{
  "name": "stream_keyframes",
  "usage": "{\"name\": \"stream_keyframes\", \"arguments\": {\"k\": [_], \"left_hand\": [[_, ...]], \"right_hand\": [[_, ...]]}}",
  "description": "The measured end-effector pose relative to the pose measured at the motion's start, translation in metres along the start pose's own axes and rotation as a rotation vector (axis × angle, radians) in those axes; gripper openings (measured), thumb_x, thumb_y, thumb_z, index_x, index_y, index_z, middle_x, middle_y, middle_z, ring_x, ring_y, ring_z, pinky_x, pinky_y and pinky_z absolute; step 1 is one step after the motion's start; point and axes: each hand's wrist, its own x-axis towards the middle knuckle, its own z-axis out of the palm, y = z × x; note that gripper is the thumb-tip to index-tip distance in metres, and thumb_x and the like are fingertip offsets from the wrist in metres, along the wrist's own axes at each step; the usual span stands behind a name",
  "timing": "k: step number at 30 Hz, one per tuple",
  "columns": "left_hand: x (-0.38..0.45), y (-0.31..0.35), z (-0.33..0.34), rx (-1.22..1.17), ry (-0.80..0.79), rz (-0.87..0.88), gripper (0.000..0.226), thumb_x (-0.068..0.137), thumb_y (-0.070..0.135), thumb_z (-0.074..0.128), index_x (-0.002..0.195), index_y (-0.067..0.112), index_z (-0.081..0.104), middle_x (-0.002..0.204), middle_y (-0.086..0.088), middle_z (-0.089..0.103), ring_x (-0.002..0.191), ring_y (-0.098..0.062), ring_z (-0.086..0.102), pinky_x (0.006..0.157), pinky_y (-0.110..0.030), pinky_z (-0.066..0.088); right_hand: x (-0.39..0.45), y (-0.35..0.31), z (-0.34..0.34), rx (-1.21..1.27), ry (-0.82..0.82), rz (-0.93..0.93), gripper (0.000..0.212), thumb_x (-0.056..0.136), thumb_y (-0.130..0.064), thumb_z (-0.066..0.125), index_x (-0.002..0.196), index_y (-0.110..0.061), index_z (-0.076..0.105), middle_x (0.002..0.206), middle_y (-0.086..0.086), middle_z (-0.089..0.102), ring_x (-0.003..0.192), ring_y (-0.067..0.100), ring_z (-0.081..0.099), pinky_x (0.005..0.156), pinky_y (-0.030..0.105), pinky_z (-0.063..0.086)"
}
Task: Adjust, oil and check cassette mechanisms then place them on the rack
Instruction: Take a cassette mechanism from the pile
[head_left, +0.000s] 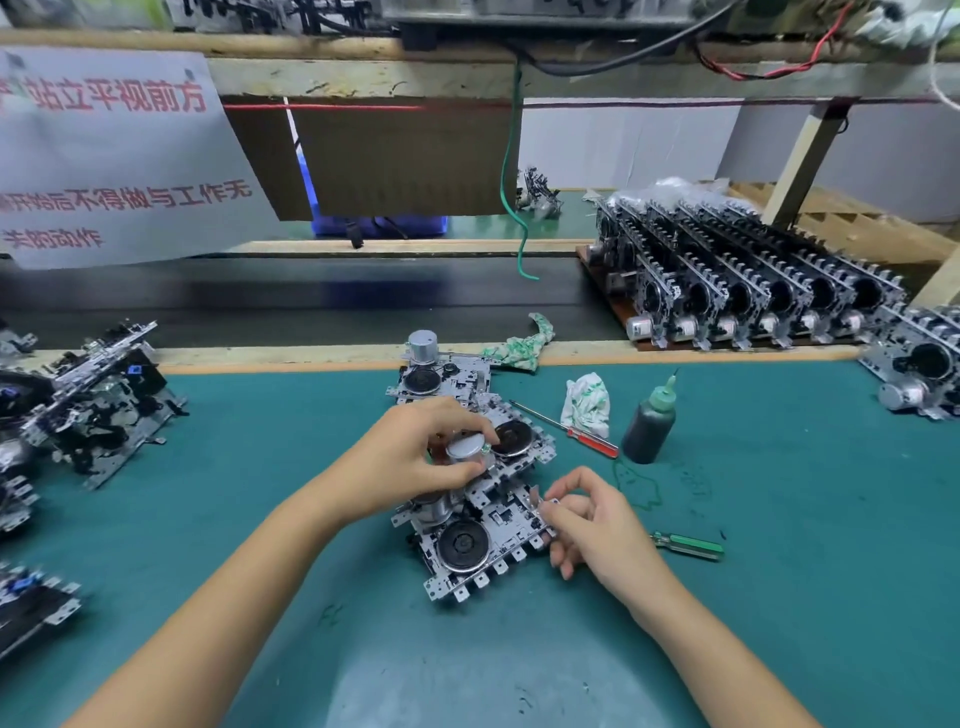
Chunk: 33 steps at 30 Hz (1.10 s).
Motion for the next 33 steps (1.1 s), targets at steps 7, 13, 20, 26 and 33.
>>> {"name": "stream_keyframes", "arguments": {"k": [7,13,20,26,33], "left_hand": [[-0.009,0.003,-0.007,0.135,0.248,-0.057,0.023,0.078,0.01,0.073,0.096,0.025,0.07,0.086,0.013,0.056,0.075,0.0,0.052,0.07,-0.018,0.041],[-0.039,-0.012,-0.026,0.207,0.486,-0.185,0.028,0.071,0.005,0.075,0.088,0.026,0.069,0.085,0.013,0.058,0.069,0.006,0.05,0.064,-0.005,0.035],[-0.07,-0.045,-0.025,0.252,0.401,-0.364,0.033,0.074,0.004,0.074,0.084,0.033,0.063,0.084,0.011,0.059,0.07,0.002,0.051,0.063,-0.008,0.035],[-0.069,-0.036,-0.017,0.464,0.414,-0.276,0.038,0.081,0.036,0.07,0.112,0.015,0.066,0.11,-0.002,0.057,0.098,-0.017,0.044,0.082,-0.025,0.033],[-0.057,0.0,0.03,0.265,0.21,-0.251,0.051,0.079,0.062,0.056,0.117,0.03,0.056,0.103,0.023,0.055,0.095,0.0,0.054,0.08,-0.016,0.038]], "right_hand": [[0.0,-0.001,-0.002,0.018,-0.025,0.054,0.014,0.089,0.004,0.053,0.083,-0.006,0.045,0.044,-0.001,0.055,0.038,0.015,0.052,0.036,0.022,0.041],[-0.004,-0.005,-0.008,0.1,-0.077,0.15,0.013,0.09,0.002,0.055,0.082,-0.005,0.046,0.046,0.0,0.057,0.04,0.015,0.055,0.039,0.023,0.045],[-0.008,-0.009,-0.011,0.08,-0.084,0.173,0.014,0.09,0.001,0.056,0.08,-0.004,0.047,0.048,-0.001,0.054,0.041,0.015,0.055,0.039,0.024,0.046],[-0.01,-0.013,-0.01,0.066,-0.071,0.168,0.014,0.091,-0.001,0.055,0.081,-0.004,0.046,0.048,0.0,0.051,0.04,0.014,0.054,0.038,0.024,0.046],[-0.012,-0.012,-0.01,0.046,-0.062,0.152,0.012,0.092,-0.003,0.055,0.083,-0.003,0.047,0.046,-0.003,0.052,0.04,0.015,0.054,0.039,0.024,0.046]]}}
